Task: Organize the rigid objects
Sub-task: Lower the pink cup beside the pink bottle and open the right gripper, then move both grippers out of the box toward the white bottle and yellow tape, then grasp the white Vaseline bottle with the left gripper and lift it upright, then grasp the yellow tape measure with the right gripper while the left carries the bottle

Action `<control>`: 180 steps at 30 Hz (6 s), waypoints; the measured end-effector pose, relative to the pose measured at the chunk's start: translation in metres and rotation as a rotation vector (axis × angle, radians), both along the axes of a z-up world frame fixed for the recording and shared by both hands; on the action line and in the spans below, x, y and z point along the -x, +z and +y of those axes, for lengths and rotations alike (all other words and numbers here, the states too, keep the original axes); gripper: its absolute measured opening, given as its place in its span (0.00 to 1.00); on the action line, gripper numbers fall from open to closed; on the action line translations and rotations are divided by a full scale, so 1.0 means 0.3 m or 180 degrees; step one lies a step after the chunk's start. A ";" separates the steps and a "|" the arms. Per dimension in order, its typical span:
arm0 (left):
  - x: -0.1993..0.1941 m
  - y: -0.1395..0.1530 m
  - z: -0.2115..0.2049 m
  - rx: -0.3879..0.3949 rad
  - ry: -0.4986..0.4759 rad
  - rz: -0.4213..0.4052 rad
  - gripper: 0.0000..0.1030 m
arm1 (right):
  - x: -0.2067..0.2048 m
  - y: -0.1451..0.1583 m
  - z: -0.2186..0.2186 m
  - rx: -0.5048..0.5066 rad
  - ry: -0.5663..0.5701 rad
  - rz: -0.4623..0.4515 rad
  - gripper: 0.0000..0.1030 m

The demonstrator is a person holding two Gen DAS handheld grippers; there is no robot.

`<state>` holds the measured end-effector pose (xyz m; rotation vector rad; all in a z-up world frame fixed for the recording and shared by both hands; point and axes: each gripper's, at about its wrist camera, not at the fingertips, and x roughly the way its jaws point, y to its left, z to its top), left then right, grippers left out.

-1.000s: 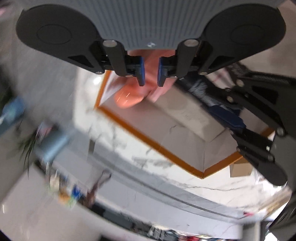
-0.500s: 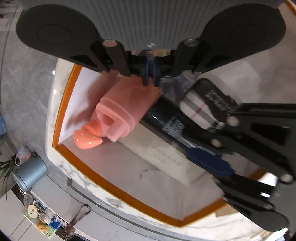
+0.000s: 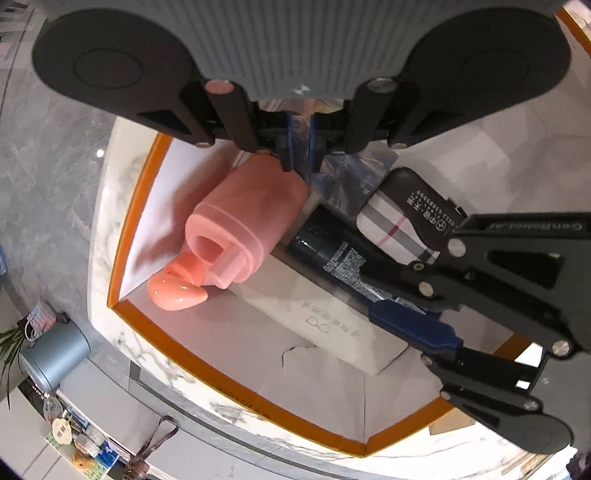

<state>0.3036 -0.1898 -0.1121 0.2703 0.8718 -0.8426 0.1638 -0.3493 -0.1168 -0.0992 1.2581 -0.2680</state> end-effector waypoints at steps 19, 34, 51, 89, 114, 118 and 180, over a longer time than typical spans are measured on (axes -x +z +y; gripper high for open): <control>0.000 -0.009 0.000 0.0019 0.0008 -0.0004 0.28 | -0.027 -0.065 -0.024 0.0407 0.0039 0.0140 0.00; 0.036 0.013 0.020 -0.0011 -0.0031 -0.0013 0.28 | 0.047 -0.001 0.020 -0.0551 -0.0145 0.0239 0.08; 0.114 0.100 0.116 -0.0051 0.0158 -0.0124 0.29 | 0.057 -0.081 0.036 -0.0640 -0.0594 0.0074 0.08; 0.303 -0.039 0.782 -0.0604 0.0411 0.0155 0.52 | -0.213 -0.047 0.745 -0.1056 -0.0821 -0.1137 0.30; 0.204 -0.185 0.706 -0.0999 0.0084 0.0125 0.52 | -0.289 -0.140 0.672 -0.1133 -0.1144 -0.1324 0.09; 0.206 -0.140 0.731 -0.0838 0.0234 0.0193 0.51 | -0.275 -0.134 0.659 -0.1194 -0.1213 -0.1408 0.10; 0.351 0.031 0.897 -0.0390 0.1414 0.0794 0.19 | -0.153 0.004 0.867 -0.1133 -0.0441 -0.1435 0.49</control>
